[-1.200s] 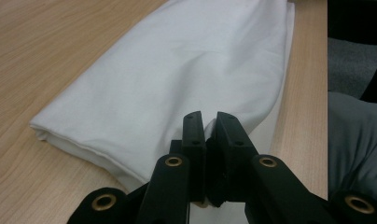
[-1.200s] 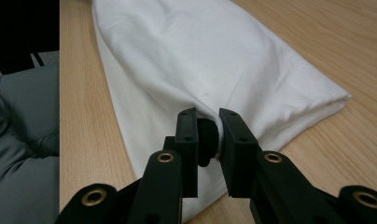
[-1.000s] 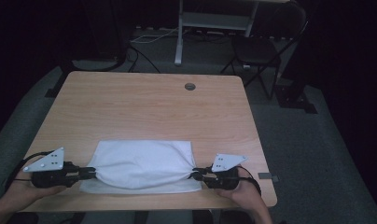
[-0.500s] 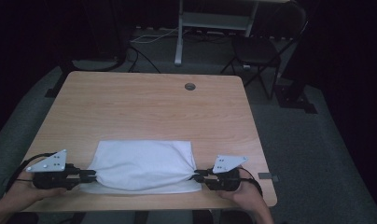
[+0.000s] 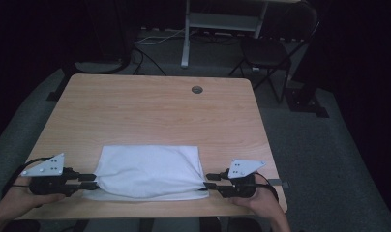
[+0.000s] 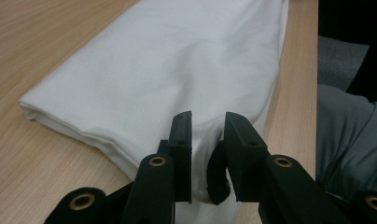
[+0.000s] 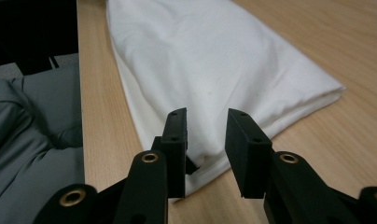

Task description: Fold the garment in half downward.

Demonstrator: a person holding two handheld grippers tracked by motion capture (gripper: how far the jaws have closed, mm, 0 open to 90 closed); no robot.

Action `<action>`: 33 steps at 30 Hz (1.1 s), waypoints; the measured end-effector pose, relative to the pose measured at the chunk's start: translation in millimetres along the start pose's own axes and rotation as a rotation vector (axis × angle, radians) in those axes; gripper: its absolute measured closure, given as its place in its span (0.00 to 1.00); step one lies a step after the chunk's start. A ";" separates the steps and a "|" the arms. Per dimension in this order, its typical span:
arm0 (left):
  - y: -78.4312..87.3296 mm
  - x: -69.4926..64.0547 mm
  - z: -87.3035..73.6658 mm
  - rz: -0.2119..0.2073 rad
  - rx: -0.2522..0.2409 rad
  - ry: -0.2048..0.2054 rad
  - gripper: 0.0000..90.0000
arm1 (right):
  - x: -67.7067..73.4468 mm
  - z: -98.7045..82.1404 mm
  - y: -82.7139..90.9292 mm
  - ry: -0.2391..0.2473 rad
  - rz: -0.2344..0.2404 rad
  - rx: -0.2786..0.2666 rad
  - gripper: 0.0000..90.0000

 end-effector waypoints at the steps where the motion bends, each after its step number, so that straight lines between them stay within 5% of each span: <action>1: 0.0 0.0 0.0 0.000 0.000 0.000 0.80 | 0.0 0.0 0.0 0.000 0.000 0.000 0.76; 25: 31.4 12.6 1.5 0.052 -0.047 0.027 0.74 | -6.0 7.6 -1.2 -0.004 -0.026 -0.005 0.67; 33: 12.2 15.6 12.6 0.080 -0.024 0.049 0.60 | -7.6 8.6 -11.6 -0.018 -0.040 0.000 0.54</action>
Point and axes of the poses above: each handheld gripper's, and its own axes: y roughly backward along the jaws, z roughly out of its top, x roughly to its left, the point moved 9 cm from there along -y, roughly forward along the jaws, and after that the axes turned 13 degrees about x, right-handed, at the moved point
